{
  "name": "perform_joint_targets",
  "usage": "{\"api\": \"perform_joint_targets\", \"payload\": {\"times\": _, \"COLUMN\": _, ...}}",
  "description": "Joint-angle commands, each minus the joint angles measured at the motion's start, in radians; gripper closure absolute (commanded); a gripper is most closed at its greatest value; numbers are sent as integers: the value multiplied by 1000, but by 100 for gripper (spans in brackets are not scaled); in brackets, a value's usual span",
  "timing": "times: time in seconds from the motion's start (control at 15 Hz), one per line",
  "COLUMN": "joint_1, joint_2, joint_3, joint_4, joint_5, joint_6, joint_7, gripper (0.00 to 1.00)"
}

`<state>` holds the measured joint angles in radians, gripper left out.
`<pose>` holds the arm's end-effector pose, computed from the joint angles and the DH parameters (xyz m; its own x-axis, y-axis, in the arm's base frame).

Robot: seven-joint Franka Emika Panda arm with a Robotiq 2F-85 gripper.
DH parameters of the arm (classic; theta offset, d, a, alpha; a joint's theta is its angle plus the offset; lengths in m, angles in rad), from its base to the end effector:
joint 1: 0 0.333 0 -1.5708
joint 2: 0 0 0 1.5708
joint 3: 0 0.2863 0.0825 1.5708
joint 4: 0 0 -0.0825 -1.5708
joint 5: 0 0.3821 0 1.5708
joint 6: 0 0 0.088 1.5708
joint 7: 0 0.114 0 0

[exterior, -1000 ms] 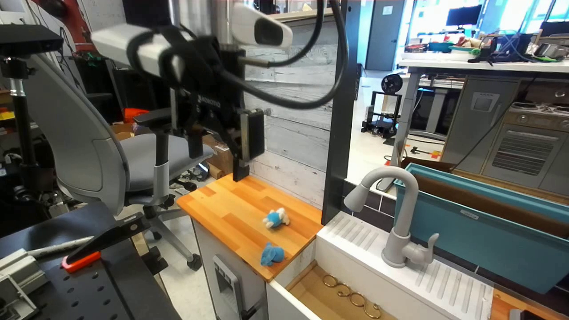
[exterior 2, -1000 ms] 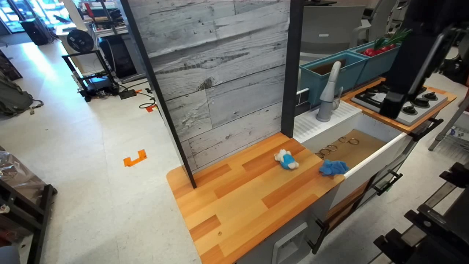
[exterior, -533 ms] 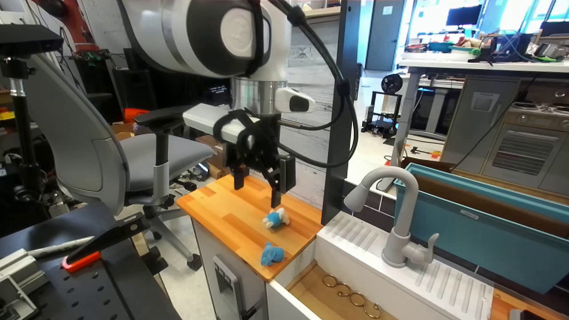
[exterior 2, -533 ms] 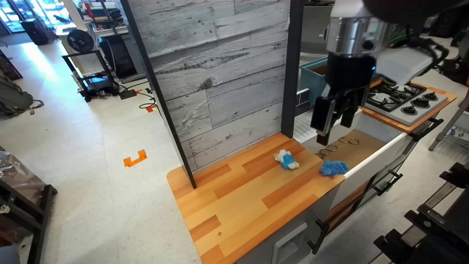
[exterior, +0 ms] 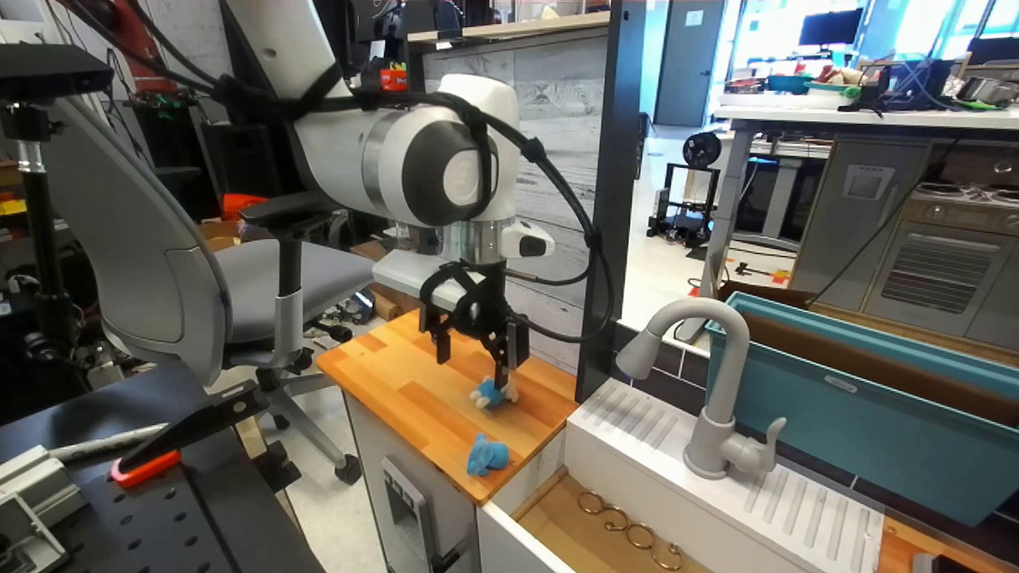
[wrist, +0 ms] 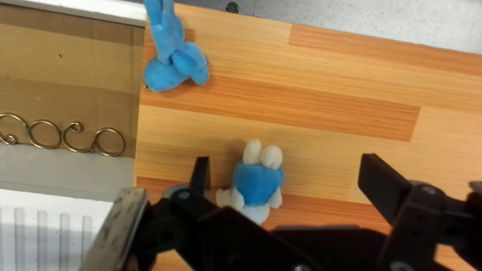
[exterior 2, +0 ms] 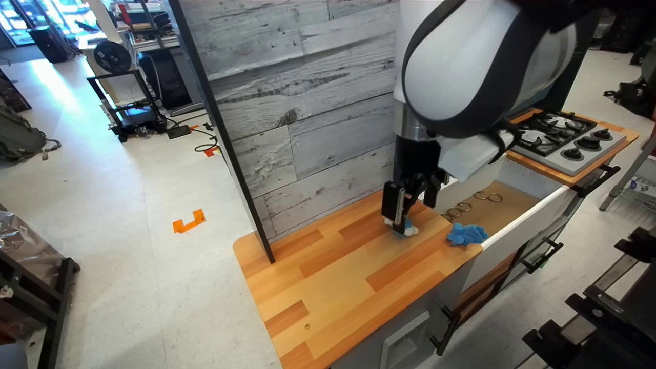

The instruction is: Move the blue and white doll to the left

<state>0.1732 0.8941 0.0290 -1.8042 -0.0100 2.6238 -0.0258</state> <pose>0.5804 0.1199 0.0182 0.9716 0.2250 -0.0735 0.2242 -0.9743 -0.0202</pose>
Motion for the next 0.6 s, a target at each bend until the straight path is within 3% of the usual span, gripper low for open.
{"api": "perform_joint_targets", "payload": {"times": 0.0, "joint_1": 31, "joint_2": 117, "joint_3": -21, "joint_4": 135, "joint_5": -42, "joint_6": 13, "joint_7": 41, "gripper": 0}}
{"api": "perform_joint_targets", "payload": {"times": 0.27, "joint_1": 24, "joint_2": 205, "joint_3": -13, "joint_4": 236, "joint_5": -28, "joint_6": -25, "joint_7": 43, "gripper": 0}}
{"api": "perform_joint_targets", "payload": {"times": 0.33, "joint_1": 24, "joint_2": 221, "joint_3": -12, "joint_4": 255, "joint_5": -28, "joint_6": -29, "joint_7": 42, "gripper": 25}}
{"api": "perform_joint_targets", "payload": {"times": 0.4, "joint_1": 26, "joint_2": 236, "joint_3": -13, "joint_4": 273, "joint_5": -29, "joint_6": -29, "joint_7": 43, "gripper": 28}}
{"api": "perform_joint_targets", "payload": {"times": 0.53, "joint_1": 30, "joint_2": 257, "joint_3": -16, "joint_4": 300, "joint_5": -30, "joint_6": -25, "joint_7": 47, "gripper": 44}}
